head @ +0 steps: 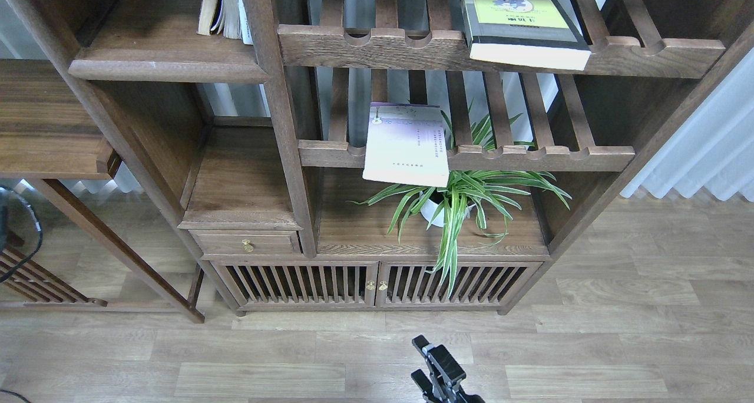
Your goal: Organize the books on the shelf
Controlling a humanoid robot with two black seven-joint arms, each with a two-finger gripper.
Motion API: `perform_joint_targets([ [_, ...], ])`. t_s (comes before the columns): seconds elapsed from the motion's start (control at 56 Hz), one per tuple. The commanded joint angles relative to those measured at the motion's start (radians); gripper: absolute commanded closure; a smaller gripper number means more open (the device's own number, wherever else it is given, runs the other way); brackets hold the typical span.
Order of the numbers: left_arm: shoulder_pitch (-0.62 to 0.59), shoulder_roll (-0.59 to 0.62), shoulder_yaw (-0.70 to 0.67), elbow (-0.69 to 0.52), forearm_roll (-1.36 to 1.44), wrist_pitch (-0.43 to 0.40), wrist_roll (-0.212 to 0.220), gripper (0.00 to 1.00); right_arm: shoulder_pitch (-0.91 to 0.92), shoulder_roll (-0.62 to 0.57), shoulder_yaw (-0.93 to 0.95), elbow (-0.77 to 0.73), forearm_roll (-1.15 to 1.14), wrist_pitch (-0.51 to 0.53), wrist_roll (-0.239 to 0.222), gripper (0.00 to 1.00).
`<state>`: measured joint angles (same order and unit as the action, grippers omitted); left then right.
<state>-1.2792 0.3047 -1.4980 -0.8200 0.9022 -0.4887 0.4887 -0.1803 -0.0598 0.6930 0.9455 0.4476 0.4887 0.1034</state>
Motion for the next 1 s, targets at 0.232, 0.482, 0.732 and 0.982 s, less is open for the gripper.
perform_joint_targets([
  [0.232,-0.020,-0.035,0.004,0.012,0.041,0.000,0.000,0.95,0.001,-0.003,0.000,0.007,0.003,0.000,0.001,0.01],
  [0.482,0.004,-0.035,-0.011,0.016,0.006,0.000,-0.120,0.95,-0.001,-0.003,0.011,0.013,0.005,0.000,0.001,0.01],
  [0.732,0.078,-0.036,-0.024,0.028,-0.062,0.000,-0.203,0.95,-0.001,-0.018,0.014,0.030,0.005,0.000,0.001,0.01],
  [0.982,0.110,-0.036,0.004,0.084,-0.112,0.000,-0.397,0.95,-0.010,-0.041,0.014,0.044,0.006,0.000,0.002,0.01],
])
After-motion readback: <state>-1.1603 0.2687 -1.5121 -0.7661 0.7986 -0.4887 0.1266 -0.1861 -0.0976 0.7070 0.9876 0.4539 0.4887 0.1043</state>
